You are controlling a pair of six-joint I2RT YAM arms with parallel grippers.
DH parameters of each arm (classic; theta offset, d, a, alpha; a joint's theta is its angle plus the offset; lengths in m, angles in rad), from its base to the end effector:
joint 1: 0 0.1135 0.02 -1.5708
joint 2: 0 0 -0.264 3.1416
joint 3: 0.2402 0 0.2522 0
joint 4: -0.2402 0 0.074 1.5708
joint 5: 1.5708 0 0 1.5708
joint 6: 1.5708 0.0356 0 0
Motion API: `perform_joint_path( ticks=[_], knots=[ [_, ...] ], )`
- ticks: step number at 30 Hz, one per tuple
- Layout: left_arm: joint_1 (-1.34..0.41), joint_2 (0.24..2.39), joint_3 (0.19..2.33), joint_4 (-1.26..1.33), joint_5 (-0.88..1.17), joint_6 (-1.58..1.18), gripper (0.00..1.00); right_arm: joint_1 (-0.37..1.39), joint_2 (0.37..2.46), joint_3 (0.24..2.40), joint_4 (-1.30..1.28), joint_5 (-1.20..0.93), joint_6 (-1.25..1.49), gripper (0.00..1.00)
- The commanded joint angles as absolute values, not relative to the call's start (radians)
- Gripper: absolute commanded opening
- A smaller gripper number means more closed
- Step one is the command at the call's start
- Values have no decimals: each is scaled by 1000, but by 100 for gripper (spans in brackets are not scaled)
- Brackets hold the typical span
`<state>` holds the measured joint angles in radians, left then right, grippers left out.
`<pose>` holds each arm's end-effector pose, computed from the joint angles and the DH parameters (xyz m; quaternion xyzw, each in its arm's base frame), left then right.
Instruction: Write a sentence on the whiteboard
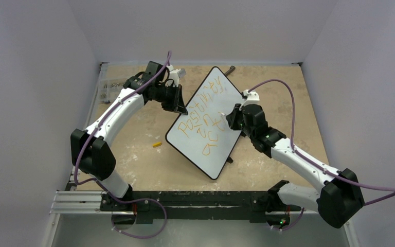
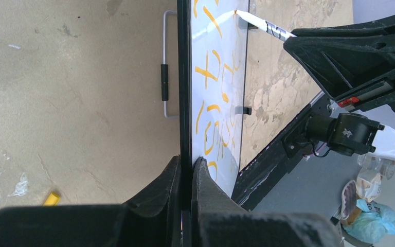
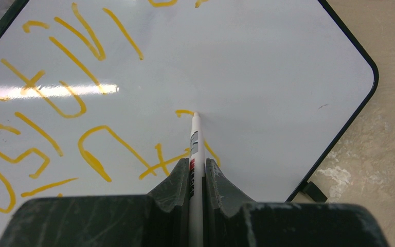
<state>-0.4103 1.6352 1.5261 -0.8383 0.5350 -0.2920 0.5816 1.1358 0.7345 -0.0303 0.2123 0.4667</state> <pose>0.3120 -0.1555 0.3250 0.1352 0.9116 -0.3380 0.1912 0.2185 0.1346 0.2669 0.0090 0.8393 0.1911 0.5089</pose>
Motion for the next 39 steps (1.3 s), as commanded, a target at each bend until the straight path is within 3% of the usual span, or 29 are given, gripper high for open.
perform_joint_path(
  ticks=[1, 15, 39],
  knots=[
    [-427, 1647, 1546, -844, 486, -222, 0, 584, 1108, 743, -40, 231, 436, 0],
    [-434, 1645, 1546, -841, 490, -224, 0, 576, 1091, 780, -74, 358, 421, 0],
    [-443, 1632, 1544, -842, 486, -229, 0, 557, 1200, 824, -26, 275, 405, 0]
  ],
)
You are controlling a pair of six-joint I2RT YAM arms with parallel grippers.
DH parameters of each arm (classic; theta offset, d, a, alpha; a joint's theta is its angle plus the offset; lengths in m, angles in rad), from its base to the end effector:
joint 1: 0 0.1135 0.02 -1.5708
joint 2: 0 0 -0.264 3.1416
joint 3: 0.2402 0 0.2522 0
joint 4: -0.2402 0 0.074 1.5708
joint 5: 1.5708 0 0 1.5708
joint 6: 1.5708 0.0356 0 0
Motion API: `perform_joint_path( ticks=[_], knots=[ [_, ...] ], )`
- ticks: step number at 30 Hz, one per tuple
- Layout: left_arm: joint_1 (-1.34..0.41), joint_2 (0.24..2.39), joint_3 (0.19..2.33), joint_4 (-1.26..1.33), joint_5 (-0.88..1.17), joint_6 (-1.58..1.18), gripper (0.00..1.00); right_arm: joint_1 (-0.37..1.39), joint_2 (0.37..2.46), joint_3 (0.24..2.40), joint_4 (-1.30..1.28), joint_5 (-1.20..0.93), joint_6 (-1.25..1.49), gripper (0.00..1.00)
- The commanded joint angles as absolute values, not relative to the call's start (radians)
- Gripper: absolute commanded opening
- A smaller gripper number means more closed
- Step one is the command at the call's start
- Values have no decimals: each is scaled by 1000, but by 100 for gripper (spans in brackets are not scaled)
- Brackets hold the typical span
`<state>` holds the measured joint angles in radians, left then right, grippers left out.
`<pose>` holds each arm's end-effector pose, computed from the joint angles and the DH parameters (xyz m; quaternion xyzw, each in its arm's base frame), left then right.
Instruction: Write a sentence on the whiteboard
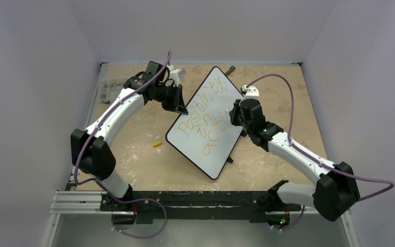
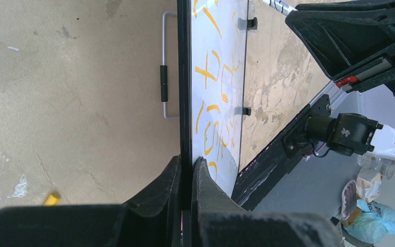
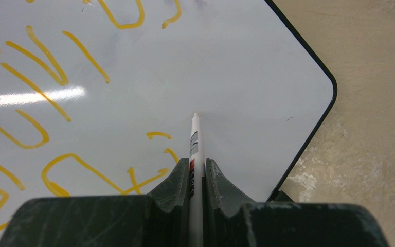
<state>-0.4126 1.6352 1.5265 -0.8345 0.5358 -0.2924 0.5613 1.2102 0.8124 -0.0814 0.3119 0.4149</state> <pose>0.3119 -0.1564 0.3253 0.1367 0.9107 -0.3391 0.1924 0.2358 0.1354 0.2712 0.0187 0.8480 0.1232 0.5152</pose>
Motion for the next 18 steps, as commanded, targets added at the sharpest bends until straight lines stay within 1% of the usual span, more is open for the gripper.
perform_joint_path(
  ticks=[1, 18],
  knots=[
    [-443, 1631, 1545, -842, 486, -229, 0, 557, 1199, 819, -24, 268, 405, 0],
    [-443, 1623, 1542, -841, 482, -229, 0, 557, 1118, 707, -51, 161, 399, 0]
  ],
)
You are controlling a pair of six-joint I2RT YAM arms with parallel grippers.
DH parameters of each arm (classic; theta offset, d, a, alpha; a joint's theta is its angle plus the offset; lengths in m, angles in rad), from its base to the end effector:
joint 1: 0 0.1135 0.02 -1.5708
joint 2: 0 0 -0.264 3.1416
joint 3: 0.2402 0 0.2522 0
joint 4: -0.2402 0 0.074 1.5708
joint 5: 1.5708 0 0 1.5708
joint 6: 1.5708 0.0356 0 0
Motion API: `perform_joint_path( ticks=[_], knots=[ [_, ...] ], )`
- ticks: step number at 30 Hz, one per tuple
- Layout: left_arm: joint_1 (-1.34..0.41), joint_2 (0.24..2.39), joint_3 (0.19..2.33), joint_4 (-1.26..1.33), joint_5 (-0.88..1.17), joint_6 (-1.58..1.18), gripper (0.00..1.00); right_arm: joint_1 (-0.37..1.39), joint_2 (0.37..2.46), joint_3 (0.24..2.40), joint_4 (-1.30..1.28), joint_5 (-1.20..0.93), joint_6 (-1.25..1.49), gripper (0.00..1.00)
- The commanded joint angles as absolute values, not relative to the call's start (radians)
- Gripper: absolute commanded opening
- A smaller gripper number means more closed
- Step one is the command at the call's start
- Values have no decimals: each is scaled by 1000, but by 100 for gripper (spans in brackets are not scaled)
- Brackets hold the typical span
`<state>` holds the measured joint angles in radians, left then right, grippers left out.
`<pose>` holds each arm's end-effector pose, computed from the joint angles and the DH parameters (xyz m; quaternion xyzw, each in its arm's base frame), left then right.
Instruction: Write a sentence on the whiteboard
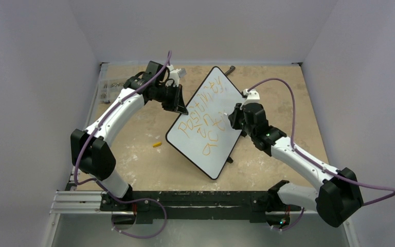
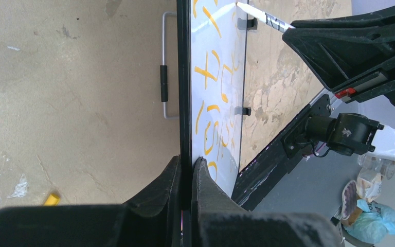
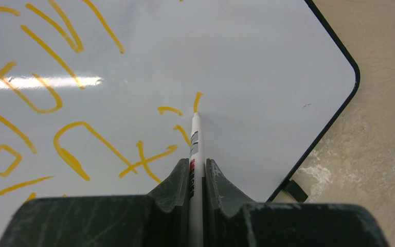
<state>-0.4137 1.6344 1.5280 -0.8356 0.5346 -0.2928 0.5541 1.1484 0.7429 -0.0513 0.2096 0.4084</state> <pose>0.3116 -0.1566 0.3260 0.1369 0.9106 -0.3389 0.1929 0.2235 0.1296 0.2648 -0.0063 0.8460 0.1646 0.5071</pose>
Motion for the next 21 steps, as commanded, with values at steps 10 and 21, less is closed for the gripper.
perform_joint_path(
  ticks=[10, 21],
  knots=[
    [-443, 1618, 1539, -842, 475, -228, 0, 556, 1094, 664, -94, 220, 417, 0],
    [-445, 1618, 1536, -842, 477, -227, 0, 552, 1154, 727, -113, 300, 398, 0]
  ],
)
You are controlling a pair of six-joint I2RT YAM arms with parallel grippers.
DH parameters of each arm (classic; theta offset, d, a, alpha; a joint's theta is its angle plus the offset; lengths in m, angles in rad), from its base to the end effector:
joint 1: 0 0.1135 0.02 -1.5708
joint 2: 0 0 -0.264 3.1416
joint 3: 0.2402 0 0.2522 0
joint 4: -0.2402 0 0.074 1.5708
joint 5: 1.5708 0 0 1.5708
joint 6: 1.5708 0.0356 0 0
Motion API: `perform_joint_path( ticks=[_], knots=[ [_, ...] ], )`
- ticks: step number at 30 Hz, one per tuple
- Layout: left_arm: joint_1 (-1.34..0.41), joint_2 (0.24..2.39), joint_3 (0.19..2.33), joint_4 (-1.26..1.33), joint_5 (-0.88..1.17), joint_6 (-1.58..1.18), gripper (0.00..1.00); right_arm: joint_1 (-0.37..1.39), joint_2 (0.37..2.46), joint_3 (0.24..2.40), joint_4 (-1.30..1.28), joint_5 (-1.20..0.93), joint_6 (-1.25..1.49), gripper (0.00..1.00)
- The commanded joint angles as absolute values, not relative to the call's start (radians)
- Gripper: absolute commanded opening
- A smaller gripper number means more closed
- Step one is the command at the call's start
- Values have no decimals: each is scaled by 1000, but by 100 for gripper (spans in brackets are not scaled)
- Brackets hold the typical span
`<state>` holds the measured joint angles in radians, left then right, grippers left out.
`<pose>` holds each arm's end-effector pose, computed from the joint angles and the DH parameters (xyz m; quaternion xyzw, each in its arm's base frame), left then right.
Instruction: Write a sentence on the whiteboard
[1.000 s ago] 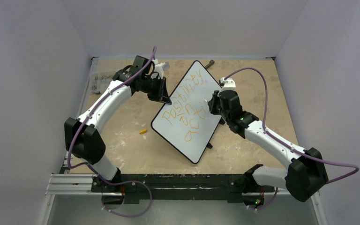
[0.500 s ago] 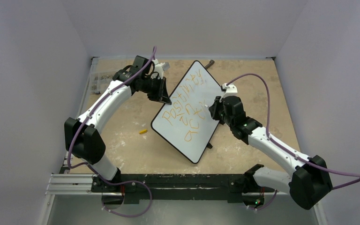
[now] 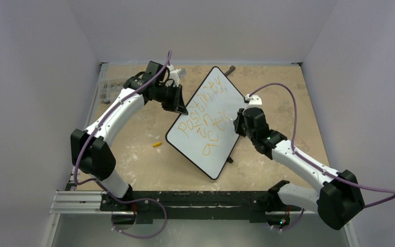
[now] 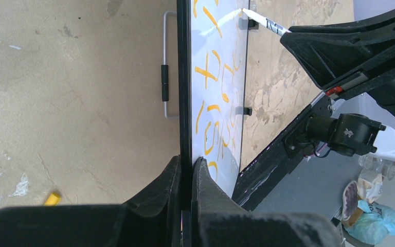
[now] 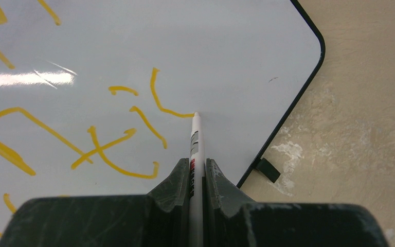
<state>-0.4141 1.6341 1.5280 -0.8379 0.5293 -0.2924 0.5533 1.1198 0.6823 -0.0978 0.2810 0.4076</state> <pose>0.3114 -0.1565 0.3259 0.1363 0.9116 -0.3364 0.1931 0.2139 0.1205 0.2465 0.0065 0.8631 0.1186 0.4908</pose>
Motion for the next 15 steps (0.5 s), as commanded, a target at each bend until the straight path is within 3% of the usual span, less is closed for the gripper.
perform_joint_path(
  ticks=[1, 15],
  knots=[
    [-445, 1618, 1536, -842, 476, -227, 0, 551, 1163, 738, -109, 302, 396, 0],
    [-448, 1623, 1534, -842, 481, -227, 0, 549, 1262, 856, -71, 269, 361, 0]
  ],
)
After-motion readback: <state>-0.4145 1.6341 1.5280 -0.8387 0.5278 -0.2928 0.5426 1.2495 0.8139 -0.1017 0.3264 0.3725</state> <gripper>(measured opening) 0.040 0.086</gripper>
